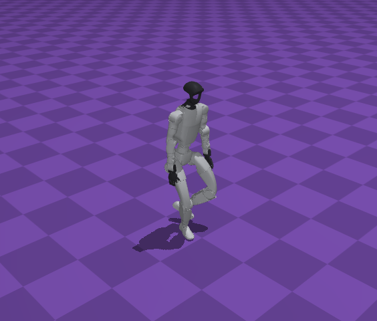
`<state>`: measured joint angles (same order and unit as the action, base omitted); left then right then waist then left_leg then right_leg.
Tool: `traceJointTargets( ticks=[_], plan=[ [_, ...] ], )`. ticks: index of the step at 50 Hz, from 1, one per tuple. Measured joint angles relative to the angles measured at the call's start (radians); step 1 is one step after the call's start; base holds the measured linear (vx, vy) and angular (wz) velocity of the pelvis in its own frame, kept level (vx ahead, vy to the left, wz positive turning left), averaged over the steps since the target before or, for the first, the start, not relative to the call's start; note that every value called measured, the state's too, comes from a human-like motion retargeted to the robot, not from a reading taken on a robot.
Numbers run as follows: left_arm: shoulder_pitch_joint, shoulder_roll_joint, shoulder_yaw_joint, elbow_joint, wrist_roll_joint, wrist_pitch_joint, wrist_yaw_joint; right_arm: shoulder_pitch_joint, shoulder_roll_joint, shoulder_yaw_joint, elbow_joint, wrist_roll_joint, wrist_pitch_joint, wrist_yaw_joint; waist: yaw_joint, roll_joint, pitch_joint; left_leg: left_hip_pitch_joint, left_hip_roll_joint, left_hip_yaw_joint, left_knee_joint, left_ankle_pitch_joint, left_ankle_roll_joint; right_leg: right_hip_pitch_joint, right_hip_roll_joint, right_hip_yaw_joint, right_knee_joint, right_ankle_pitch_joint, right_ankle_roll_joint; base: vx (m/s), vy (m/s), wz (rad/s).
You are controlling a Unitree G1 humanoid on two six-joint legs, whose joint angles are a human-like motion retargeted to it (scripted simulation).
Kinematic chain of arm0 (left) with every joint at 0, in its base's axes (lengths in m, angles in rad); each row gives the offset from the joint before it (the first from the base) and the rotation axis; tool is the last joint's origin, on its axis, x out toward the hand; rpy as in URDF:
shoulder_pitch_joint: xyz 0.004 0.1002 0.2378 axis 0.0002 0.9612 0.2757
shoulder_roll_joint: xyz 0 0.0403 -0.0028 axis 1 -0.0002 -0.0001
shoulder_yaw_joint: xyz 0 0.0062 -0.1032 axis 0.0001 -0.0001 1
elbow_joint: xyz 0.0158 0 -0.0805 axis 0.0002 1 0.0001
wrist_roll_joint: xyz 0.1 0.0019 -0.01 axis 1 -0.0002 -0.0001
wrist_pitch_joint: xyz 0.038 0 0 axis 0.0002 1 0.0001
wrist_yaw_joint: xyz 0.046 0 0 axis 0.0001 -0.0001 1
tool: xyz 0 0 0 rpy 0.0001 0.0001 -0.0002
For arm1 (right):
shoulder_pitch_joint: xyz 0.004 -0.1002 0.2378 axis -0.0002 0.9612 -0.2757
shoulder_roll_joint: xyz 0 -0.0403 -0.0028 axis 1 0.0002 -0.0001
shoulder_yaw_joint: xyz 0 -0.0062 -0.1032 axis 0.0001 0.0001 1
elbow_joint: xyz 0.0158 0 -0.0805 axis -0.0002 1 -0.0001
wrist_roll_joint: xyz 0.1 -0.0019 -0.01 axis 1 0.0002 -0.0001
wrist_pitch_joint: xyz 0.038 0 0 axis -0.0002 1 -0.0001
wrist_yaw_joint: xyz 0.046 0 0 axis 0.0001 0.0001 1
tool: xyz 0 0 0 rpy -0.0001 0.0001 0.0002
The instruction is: Sport exercise
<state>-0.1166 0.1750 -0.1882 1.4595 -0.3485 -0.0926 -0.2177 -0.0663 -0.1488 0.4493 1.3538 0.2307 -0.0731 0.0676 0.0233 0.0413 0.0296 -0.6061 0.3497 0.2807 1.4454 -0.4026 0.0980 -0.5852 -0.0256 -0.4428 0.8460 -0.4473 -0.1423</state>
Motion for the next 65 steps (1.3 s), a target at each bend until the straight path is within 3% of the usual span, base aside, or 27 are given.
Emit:
traceJointTargets(
  ticks=[3, 5, 8, 10, 15, 20, 26, 28, 30, 35, 40, 45, 49, 53, 65],
  plan=[
    [-0.015, -0.022, -0.02, 0.023, 0.031, 0.004, 0.028, -0.032, -0.012, -0.005, -0.003, -0.019, -0.001, -0.05, 0.045, 0.012, 0.02, -0.143, -0.051, -0.053, -0.173, -0.096, -0.042, 0.09, 0.022, 0.011, 0.034, -0.13, -0.049, 0.9, 0.06, -0.23],
    [-0.017, -0.037, -0.017, 0.057, 0.067, 0.003, 0.05, -0.05, -0.011, -0.009, 0.001, -0.039, -0.003, -0.073, 0.03, -0.001, 0.017, -0.202, -0.145, -0.067, -0.388, -0.078, -0.093, 0.138, -0.001, 0.031, 0.082, -0.228, -0.076, 0.89, 0.05, 0.36],
    [0.003, -0.036, 0.023, 0.094, 0.071, 0.011, 0.062, -0.065, 0.009, -0.007, -0.005, -0.056, -0.014, -0.083, 0.004, -0.038, -0.014, -0.22, -0.239, -0.072, -0.529, -0.002, -0.115, 0.185, -0.025, 0.095, 0.157, -0.319, -0.095, 0.88, 0.04, 0.07],
    [0.023, -0.028, 0.053, 0.111, 0.023, 0.017, 0.052, -0.065, 0.03, -0.003, 0.0, -0.062, -0.02, -0.073, 0.006, -0.057, -0.033, -0.186, -0.247, -0.065, -0.506, 0.054, -0.112, 0.222, -0.051, 0.111, 0.201, -0.282, -0.085, 0.9, 0.02, -0.43],
    [0.064, -0.041, 0.059, 0.137, -0.073, 0.03, -0.007, -0.055, 0.047, 0.007, 0.037, -0.048, -0.016, 0.0, -0.045, -0.077, -0.056, 0.011, -0.261, 0.03, -0.519, 0.161, -0.125, 0.151, -0.142, 0.121, 0.237, -0.029, 0.034, 0.86, 0.04, -0.17],
    [0.067, -0.037, -0.01, 0.192, -0.045, 0.038, -0.078, -0.045, 0.055, -0.017, 0.084, 0.053, -0.007, 0.056, -0.065, 0.009, -0.116, 0.095, -0.139, 0.096, -0.549, 0.029, -0.11, 0.072, -0.012, 0.036, -0.224, 0.133, 0.138, 0.78, 0.0, -0.19],
    [0.055, -0.025, 0.004, 0.191, -0.034, 0.05, -0.108, -0.018, 0.063, -0.022, 0.116, 0.062, 0.003, 0.071, -0.035, 0.035, -0.15, 0.109, -0.029, 0.128, -0.384, -0.154, -0.044, 0.058, -0.011, -0.027, -0.151, 0.06, 0.086, 0.62, -0.03, 0.09],
    [0.048, -0.01, 0.009, 0.179, -0.026, 0.057, -0.108, -0.022, 0.065, -0.03, 0.12, 0.051, 0.006, 0.074, -0.026, 0.024, -0.116, 0.157, -0.029, 0.134, -0.415, -0.182, -0.035, 0.165, 0.002, -0.034, -0.187, 0.042, 0.079, 0.6, -0.04, 0.38],
    [0.051, -0.008, 0.005, 0.167, -0.016, 0.056, -0.107, -0.022, 0.067, -0.029, 0.116, 0.049, 0.009, 0.073, -0.015, 0.019, -0.106, 0.155, -0.017, 0.149, -0.441, -0.18, -0.041, 0.21, 0.002, -0.038, -0.174, 0.039, 0.085, 0.51, -0.03, 0.25],
    [0.045, -0.011, -0.015, 0.176, 0.012, 0.063, -0.086, -0.03, 0.072, -0.018, 0.114, 0.063, 0.026, 0.089, -0.023, -0.033, -0.115, 0.171, -0.108, 0.219, -0.654, -0.097, -0.062, 0.294, -0.04, -0.048, -0.202, 0.059, 0.105, 0.42, 0.02, 0.17],
    [0.054, -0.018, -0.003, 0.184, 0.001, 0.069, -0.052, -0.035, 0.077, -0.012, 0.126, 0.045, 0.03, 0.082, -0.026, -0.046, -0.112, 0.141, -0.109, 0.179, -0.568, -0.161, -0.032, 0.305, -0.053, 0.005, -0.04, -0.065, 0.068, 0.31, 0.06, 0.19],
    [0.054, -0.035, -0.018, 0.206, -0.038, 0.072, -0.047, -0.049, 0.075, -0.007, 0.132, 0.035, 0.038, 0.104, -0.094, -0.097, -0.087, 0.282, -0.247, 0.187, -0.677, -0.064, -0.033, 0.23, -0.142, 0.105, 0.059, -0.016, 0.109, 0.35, 0.08, 0.66],
    [0.065, -0.039, -0.043, 0.221, -0.028, 0.069, -0.047, -0.038, 0.08, -0.015, 0.141, 0.069, 0.04, 0.106, -0.113, -0.044, -0.101, 0.27, -0.215, 0.142, -0.63, -0.067, -0.05, 0.177, -0.052, 0.151, -0.104, 0.075, 0.154, 0.27, 0.01, 0.55],
    [0.075, -0.04, -0.036, 0.212, -0.023, 0.065, -0.029, -0.019, 0.082, -0.04, 0.151, 0.081, 0.043, 0.083, -0.108, -0.019, -0.101, 0.255, -0.184, 0.122, -0.528, -0.151, -0.03, 0.161, -0.043, 0.167, -0.043, 0.016, 0.132, 0.2, -0.02, 0.66],
    [0.055, -0.029, -0.027, 0.185, -0.012, 0.054, 0.013, 0.029, 0.074, -0.101, 0.13, 0.123, 0.052, 0.061, -0.082, 0.004, -0.1, 0.324, -0.214, 0.116, -0.666, -0.196, -0.055, 0.293, -0.074, 0.071, -0.104, -0.054, 0.097, 0.13, -0.02, 1.12]
  ],
)
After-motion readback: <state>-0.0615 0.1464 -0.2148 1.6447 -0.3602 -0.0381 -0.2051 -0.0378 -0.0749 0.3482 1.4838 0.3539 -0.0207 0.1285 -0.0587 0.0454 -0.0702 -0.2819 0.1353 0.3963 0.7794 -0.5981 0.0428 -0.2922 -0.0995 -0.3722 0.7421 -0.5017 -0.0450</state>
